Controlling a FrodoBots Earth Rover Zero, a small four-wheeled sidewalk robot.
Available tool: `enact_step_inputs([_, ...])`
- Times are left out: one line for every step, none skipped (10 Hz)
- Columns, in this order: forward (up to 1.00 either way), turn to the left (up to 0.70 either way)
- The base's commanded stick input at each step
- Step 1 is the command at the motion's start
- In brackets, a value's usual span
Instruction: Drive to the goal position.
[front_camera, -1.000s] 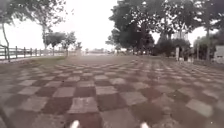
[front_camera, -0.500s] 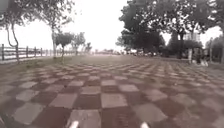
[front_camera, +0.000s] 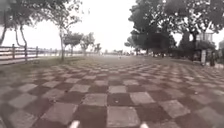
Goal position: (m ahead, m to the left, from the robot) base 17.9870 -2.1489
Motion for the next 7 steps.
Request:
enact_step_inputs([0.70,0.00])
enact_step_inputs([0.70,0.00])
enact_step_inputs([0.70,0.00])
enact_step_inputs([0.70,0.00])
enact_step_inputs([0.70,0.00])
enact_step_inputs([0.70,0.00])
enact_step_inputs([0.70,0.00])
